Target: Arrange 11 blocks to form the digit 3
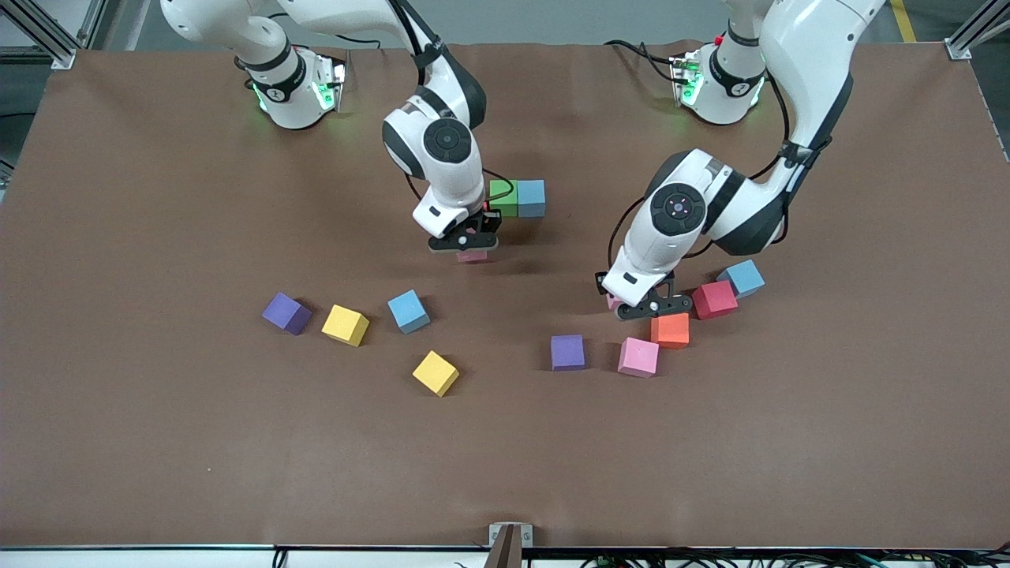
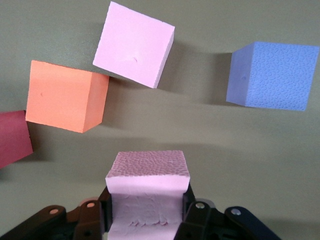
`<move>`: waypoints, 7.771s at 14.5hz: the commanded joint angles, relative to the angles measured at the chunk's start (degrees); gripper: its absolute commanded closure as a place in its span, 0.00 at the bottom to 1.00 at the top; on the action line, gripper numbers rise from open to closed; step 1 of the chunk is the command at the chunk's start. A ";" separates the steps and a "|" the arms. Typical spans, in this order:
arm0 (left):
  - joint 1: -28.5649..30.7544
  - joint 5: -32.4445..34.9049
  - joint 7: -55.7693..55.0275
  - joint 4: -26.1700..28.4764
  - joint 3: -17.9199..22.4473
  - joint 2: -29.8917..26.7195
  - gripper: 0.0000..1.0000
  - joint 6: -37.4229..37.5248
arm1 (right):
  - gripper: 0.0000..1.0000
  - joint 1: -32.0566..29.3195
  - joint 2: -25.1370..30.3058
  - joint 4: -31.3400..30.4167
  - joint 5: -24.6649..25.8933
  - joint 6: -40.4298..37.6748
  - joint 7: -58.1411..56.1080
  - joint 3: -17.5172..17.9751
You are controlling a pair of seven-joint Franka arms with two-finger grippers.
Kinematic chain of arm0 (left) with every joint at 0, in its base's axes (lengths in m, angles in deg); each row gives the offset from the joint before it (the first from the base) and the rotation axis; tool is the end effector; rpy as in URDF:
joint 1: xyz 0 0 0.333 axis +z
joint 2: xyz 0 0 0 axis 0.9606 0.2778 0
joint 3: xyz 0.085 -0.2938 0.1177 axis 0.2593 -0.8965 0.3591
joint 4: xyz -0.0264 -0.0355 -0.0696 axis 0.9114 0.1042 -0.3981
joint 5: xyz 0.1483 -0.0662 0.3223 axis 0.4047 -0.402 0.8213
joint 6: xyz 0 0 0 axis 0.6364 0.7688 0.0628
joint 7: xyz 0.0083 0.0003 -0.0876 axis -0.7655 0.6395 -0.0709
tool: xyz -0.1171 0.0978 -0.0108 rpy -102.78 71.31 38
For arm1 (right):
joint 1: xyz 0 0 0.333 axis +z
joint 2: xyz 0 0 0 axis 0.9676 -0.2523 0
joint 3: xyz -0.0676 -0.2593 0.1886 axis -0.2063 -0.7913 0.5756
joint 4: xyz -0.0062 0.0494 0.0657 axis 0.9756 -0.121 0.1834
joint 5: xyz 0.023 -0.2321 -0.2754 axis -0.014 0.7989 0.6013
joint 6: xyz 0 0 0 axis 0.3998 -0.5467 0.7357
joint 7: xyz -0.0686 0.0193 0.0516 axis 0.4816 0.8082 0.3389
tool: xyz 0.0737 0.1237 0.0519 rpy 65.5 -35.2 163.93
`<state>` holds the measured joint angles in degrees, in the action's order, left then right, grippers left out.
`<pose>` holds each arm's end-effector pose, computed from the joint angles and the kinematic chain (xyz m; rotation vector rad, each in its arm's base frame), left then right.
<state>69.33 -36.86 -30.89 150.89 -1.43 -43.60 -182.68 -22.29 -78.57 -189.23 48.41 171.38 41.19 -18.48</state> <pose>0.5248 -0.2901 0.2655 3.1332 0.1973 -0.0383 0.3918 0.4347 0.2339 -3.1287 -0.0974 0.0325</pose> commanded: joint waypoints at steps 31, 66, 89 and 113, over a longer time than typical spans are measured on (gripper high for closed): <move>-0.21 0.88 -0.95 -1.93 -0.12 2.15 0.54 1.20 | 0.99 4.47 2.44 -9.30 -0.18 9.11 3.35 0.16; 0.05 0.79 -1.04 -2.46 -0.12 2.42 0.54 1.55 | 0.00 3.50 2.00 -7.36 0.88 4.89 2.39 -1.16; 0.49 0.52 -0.33 -3.86 -0.21 1.62 0.54 7.36 | 0.00 0.35 6.92 -0.77 -2.02 -5.31 5.64 -1.16; 0.93 0.44 -0.33 -3.86 -0.21 1.27 0.54 8.85 | 0.00 -9.50 -6.69 12.24 -4.22 -7.60 49.85 -9.68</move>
<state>69.84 -36.86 -30.90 147.46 -1.34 -41.76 -174.87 -31.80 -84.07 -178.20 45.10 164.12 90.46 -28.10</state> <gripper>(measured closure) 0.471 0.000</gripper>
